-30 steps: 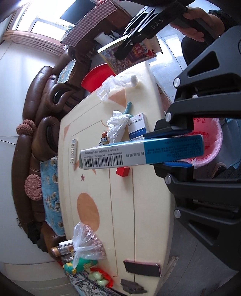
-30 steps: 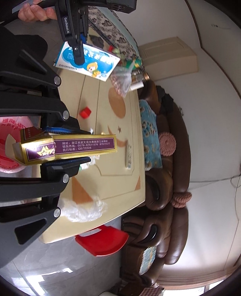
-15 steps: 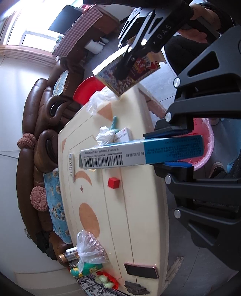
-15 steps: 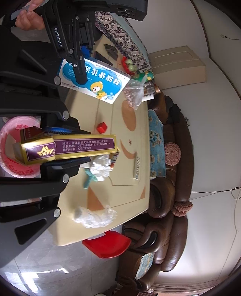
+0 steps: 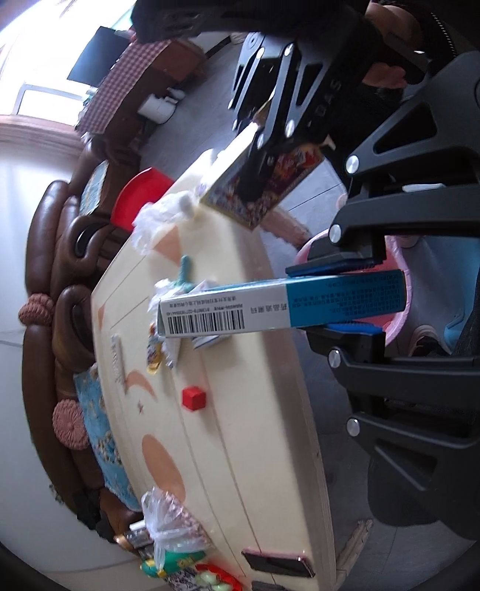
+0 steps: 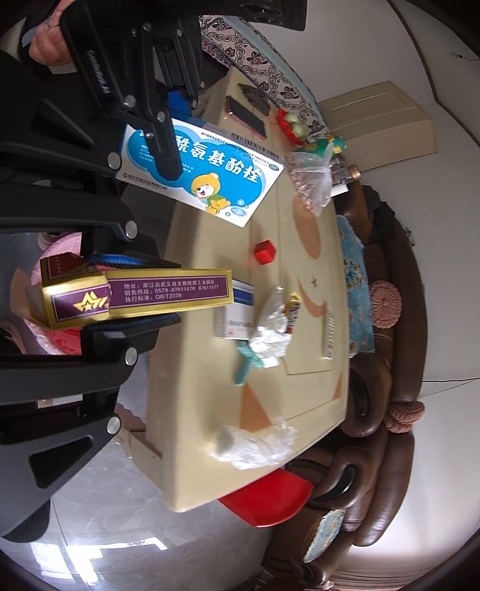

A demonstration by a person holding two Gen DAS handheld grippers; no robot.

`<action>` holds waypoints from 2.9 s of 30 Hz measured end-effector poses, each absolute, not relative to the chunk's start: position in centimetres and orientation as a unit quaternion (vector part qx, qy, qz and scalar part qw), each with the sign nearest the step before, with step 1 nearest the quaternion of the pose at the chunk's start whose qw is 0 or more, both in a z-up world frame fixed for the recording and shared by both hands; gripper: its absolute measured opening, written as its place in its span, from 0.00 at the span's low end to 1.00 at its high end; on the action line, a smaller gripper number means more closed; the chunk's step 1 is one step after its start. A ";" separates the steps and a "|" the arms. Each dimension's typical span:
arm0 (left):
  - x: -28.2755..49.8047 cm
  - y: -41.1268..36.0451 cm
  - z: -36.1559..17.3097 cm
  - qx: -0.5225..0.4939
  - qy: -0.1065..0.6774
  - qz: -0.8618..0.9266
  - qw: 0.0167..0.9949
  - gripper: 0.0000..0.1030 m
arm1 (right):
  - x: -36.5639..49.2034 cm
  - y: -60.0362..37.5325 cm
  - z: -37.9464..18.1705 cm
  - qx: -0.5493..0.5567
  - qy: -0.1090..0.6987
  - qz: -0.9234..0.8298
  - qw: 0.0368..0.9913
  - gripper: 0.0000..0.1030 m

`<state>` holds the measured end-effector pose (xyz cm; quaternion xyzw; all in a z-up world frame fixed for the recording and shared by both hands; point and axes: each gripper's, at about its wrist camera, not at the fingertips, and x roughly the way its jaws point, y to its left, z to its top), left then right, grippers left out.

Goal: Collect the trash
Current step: 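Lift both boxes and carry them over the pink trash bin, then open the left tool and the right tool, dropping both boxes into the bin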

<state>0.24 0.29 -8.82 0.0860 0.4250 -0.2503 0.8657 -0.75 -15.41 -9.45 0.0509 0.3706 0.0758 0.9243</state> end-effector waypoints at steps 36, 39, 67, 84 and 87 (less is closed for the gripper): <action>7.3 -2.7 -28.9 0.083 0.637 -0.219 0.734 0.21 | 6.9 -17.1 -30.2 0.100 0.579 0.067 0.806 0.21; 8.2 -3.3 -30.7 0.079 0.657 -0.214 0.718 0.21 | 7.6 -17.1 -31.9 0.101 0.595 0.070 0.794 0.21; 11.5 -3.9 -38.2 0.070 0.724 -0.161 0.667 0.47 | 9.8 -17.2 -38.5 0.110 0.659 0.078 0.740 0.27; 11.9 -2.8 -37.6 0.056 0.728 -0.140 0.668 0.62 | 10.0 -18.1 -38.2 0.104 0.654 0.045 0.748 0.52; 11.9 -2.8 -37.4 0.059 0.727 -0.141 0.669 0.63 | 10.0 -18.1 -38.1 0.106 0.653 0.046 0.749 0.52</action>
